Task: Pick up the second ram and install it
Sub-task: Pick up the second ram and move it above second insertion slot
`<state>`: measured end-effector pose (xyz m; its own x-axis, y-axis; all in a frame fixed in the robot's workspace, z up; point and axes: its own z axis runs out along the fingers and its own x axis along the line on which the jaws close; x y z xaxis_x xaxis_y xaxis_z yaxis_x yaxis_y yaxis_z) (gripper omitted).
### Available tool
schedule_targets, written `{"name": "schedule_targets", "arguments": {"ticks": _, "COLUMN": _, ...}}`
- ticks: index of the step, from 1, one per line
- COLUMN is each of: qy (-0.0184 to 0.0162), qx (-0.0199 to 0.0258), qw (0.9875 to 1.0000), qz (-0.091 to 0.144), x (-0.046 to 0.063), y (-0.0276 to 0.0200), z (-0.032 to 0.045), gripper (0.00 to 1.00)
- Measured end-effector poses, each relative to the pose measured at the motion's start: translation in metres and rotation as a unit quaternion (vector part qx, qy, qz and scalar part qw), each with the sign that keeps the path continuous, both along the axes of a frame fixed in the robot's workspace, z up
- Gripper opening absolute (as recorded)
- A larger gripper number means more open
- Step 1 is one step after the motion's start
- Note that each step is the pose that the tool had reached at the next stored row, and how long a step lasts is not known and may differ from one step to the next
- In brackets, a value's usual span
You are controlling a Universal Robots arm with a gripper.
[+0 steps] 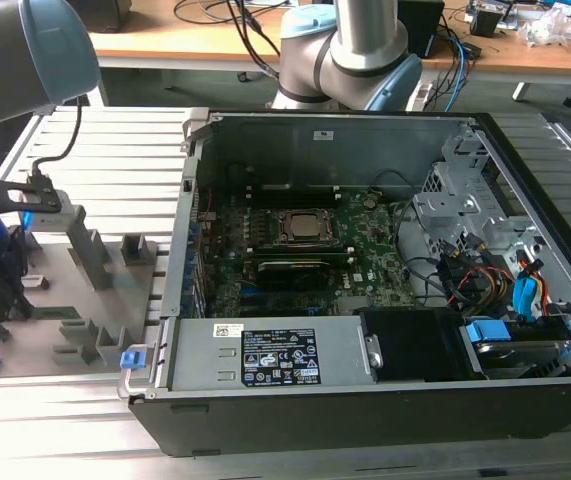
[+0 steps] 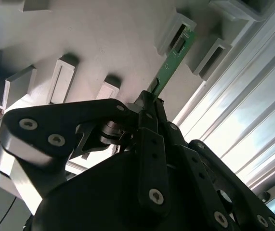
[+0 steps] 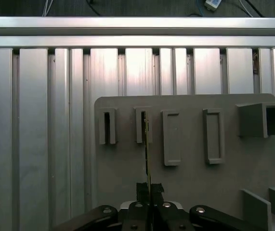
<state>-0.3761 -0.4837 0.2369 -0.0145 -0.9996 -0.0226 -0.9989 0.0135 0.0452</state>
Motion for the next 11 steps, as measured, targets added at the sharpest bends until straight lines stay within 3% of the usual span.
{"name": "schedule_targets", "arguments": {"ticks": 11, "qy": 0.0, "qx": 0.0, "qw": 1.0, "qz": 0.0, "x": 0.0, "y": 0.0, "z": 0.014, "gripper": 0.14}}
